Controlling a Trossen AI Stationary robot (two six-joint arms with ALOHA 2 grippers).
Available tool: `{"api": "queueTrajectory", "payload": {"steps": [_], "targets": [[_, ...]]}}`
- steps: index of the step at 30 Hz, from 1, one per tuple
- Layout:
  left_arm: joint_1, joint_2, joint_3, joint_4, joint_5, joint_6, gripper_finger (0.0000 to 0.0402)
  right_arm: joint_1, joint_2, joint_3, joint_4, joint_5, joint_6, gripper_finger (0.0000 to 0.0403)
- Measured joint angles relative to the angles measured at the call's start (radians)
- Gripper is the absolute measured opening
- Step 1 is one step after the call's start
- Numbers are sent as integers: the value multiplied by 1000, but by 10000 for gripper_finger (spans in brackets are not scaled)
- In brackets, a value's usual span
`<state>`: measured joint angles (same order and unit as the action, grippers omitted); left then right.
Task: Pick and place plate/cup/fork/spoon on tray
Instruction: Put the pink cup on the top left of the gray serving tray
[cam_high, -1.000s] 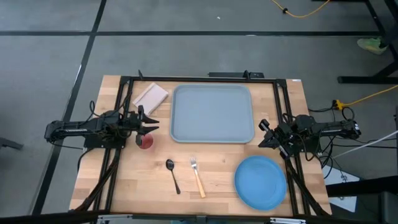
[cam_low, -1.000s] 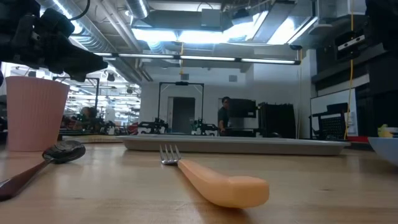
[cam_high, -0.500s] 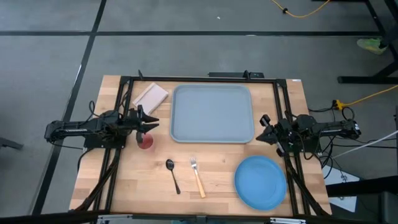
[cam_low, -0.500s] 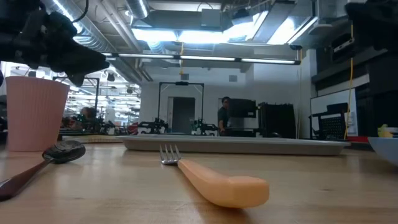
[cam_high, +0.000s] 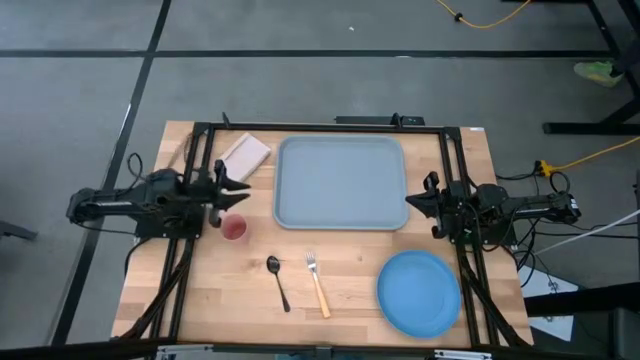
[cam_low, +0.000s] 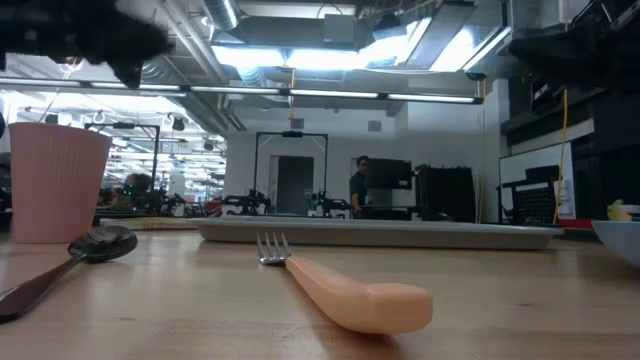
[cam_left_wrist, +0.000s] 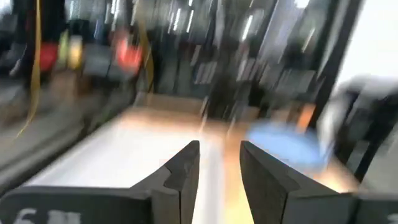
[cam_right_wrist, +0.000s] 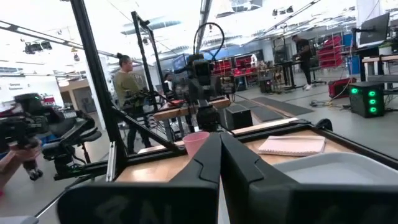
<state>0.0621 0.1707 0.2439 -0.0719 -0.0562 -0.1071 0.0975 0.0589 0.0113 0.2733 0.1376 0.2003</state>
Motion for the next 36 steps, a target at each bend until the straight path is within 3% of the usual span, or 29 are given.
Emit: {"api": "queueTrajectory", "payload": {"steps": [6,12,19,24,36], "targets": [[-5,253,249,-525,-91,-83,108,0,0,0,0,1,4,6],[-5,418,383,-637,74,-110,108,0,0,0,-12,1,1,6],[-5,530,466,-877,95,-427,108,0,0,0,-40,1,0,6],[-5,578,453,-959,93,-506,108,0,0,0,-87,1,0,6],[-44,654,451,-968,72,-512,108,0,0,0,-138,1,0,6]]}}
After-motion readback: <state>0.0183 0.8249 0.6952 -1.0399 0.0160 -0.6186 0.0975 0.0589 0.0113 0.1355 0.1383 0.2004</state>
